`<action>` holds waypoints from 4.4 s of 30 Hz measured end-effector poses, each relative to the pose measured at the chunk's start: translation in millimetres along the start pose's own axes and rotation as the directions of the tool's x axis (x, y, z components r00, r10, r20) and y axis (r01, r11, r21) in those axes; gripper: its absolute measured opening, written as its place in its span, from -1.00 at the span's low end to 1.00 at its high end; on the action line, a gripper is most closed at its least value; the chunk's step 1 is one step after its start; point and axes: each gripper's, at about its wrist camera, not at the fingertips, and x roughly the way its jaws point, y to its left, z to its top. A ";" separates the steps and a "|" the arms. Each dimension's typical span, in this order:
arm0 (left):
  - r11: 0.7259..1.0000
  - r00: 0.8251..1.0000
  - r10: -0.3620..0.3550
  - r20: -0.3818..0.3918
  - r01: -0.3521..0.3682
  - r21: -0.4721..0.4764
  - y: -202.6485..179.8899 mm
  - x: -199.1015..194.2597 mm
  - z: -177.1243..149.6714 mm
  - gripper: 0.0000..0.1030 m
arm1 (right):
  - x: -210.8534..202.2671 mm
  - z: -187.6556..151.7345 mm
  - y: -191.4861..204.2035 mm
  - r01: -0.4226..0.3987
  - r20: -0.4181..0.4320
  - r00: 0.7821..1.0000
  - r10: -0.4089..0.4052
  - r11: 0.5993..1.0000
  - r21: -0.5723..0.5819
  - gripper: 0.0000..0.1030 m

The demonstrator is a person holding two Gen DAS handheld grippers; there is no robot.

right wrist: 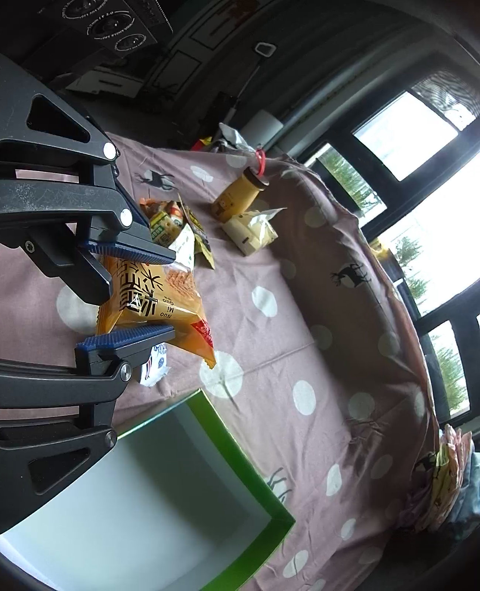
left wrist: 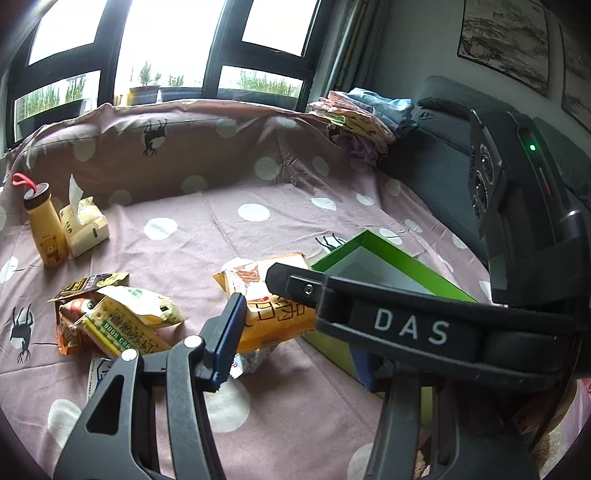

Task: Organize snacks
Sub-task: 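Carry the yellow packet into the green box and open the right gripper, then move the right gripper back to the white-and-blue biscuit packet, then close the right gripper on the white-and-blue biscuit packet and lift it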

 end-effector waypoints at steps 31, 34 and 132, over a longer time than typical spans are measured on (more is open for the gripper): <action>0.959 0.936 -0.232 -0.264 0.266 0.100 -111.9 112.6 4.6 -0.04 | -60.9 -4.4 -155.2 0.198 0.025 0.975 -0.222 0.909 0.368 -0.29; 0.960 0.925 -0.245 -0.292 0.272 0.057 -109.7 119.5 1.2 0.00 | -58.0 -5.1 -158.7 0.222 -0.002 0.971 -0.239 0.901 0.373 -0.29; 0.925 0.972 0.202 -0.123 -0.230 -0.301 105.0 -58.8 -62.2 -0.39 | 67.3 -62.0 102.7 -0.074 -0.218 0.975 0.037 0.983 -0.166 -0.22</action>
